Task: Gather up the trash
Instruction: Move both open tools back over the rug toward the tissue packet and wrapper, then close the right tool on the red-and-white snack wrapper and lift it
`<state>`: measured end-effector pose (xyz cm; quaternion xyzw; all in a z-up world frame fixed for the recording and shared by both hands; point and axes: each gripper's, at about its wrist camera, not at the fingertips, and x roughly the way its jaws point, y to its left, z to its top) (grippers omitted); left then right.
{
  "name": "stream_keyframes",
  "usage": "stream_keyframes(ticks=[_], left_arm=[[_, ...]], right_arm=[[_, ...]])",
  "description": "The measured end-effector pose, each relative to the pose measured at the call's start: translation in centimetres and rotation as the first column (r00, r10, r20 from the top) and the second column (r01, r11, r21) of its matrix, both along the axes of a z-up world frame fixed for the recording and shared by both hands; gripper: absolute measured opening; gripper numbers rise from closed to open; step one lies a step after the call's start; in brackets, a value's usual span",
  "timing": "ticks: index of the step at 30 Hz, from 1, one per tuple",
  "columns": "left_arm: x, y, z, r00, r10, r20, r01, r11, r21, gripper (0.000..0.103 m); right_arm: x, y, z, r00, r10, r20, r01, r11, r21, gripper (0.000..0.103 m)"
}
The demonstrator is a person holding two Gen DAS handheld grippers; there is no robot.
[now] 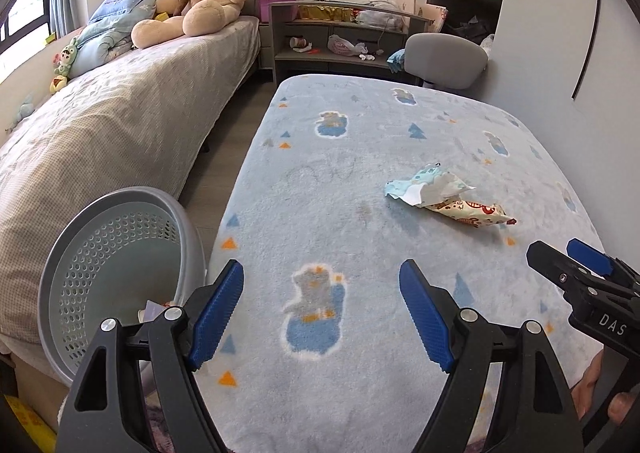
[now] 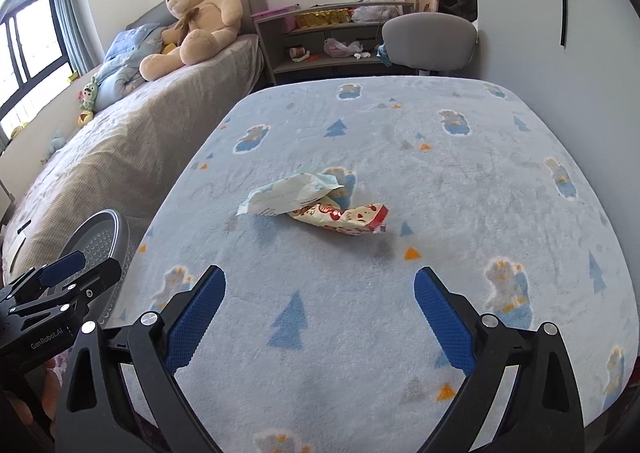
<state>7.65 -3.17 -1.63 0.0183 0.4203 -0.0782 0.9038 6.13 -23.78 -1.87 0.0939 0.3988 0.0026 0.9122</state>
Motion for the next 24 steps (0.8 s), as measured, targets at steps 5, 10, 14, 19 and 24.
stream_keyframes(ticks=[5, 10, 14, 19, 24], left_arm=[[1.3, -1.7, -0.1, 1.0, -0.019, -0.004, 0.019, 1.0, 0.01, 0.077], [2.4, -2.8, -0.2, 1.0, -0.025, -0.01, 0.025, 1.0, 0.017, 0.077], [3.1, -3.3, -0.4, 1.0, -0.024, -0.011, 0.025, 1.0, 0.018, 0.077], [3.6, -3.5, -0.7, 1.0, -0.022, -0.019, 0.023, 1.0, 0.02, 0.077], [3.8, -3.5, -0.8, 1.0, -0.02, -0.019, 0.02, 1.0, 0.021, 0.077]], right_arm=[[1.2, -1.7, -0.2, 1.0, -0.007, 0.005, 0.007, 1.0, -0.002, 0.094], [2.8, -3.2, -0.5, 1.0, -0.001, 0.003, 0.0, 1.0, 0.018, 0.094], [4.3, -3.9, -0.8, 1.0, 0.021, -0.005, -0.021, 1.0, 0.006, 0.094], [6.0, -4.2, -1.3, 0.998, 0.051, -0.022, -0.052, 0.999, -0.015, 0.094], [7.6, -2.9, -2.0, 0.992, 0.117, -0.047, -0.12, 0.991, -0.06, 0.094]])
